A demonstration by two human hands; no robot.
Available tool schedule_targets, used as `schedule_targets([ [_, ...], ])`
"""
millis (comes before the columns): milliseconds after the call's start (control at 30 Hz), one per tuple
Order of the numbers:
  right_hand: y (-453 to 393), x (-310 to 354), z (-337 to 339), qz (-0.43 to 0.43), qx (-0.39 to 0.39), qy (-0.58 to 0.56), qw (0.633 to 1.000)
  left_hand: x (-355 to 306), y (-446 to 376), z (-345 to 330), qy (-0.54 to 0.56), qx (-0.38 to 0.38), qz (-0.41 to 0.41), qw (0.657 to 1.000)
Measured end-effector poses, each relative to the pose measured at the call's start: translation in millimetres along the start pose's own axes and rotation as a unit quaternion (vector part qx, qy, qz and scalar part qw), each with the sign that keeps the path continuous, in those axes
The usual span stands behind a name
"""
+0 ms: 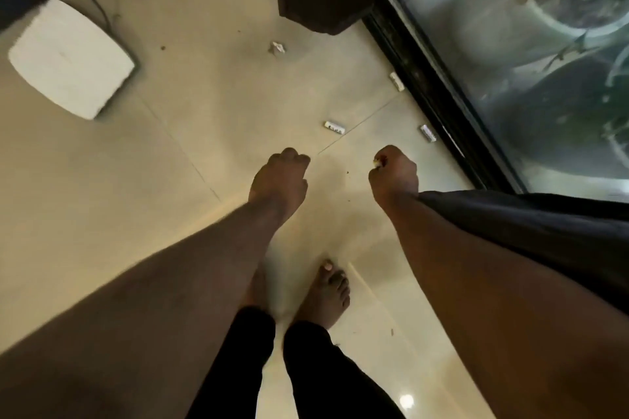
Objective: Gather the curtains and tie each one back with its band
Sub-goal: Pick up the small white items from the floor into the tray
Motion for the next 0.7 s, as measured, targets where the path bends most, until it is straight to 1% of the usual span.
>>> schedule_targets([
  [133, -32, -30, -16, -0.034, -0.010, -0.007, 0.999, -32, -58, -23, -0.055, -0.006, -0.048, 0.997],
  [300, -65, -63, -39, -0.045, -0.028, -0.022, 0.998, -74, -132, -41, -0.157, -0.065, -0.128, 0.977],
  [367, -76, -71, -45, -0.041, -0.030, -0.023, 0.998, -87, -152, -50, -0.177, -0.077, -0.150, 0.970],
  [467, -80, -76, -50, -0.040, -0.036, -0.015, 0.998, -92, -164, -60, -0.178, -0.067, -0.175, 0.966],
  [533, -73, -72, -48, -0.044, -0.040, -0.021, 0.998, -85, -162, -57, -0.103, -0.035, -0.146, 0.983],
  [600, -57, -59, -42, -0.033, -0.036, -0.028, 0.998, -67, -145, -49, 0.022, 0.017, -0.066, 0.997],
  [667, -34, -39, -31, -0.014, -0.022, -0.027, 0.999, -49, -112, -36, 0.156, 0.048, 0.001, 0.987],
  [700, -19, -26, -24, -0.002, -0.008, -0.023, 1.000, -42, -88, -27, 0.206, 0.055, 0.019, 0.977],
])
Point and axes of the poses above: each hand's wrist, its own y-axis away from the middle knuckle, its own z-axis out of the back of the hand, x = y × z, the point moved 8 cm from there along -y, towards the middle knuckle, and after that the axes turned 15 degrees about z, right-handed, at the moved point
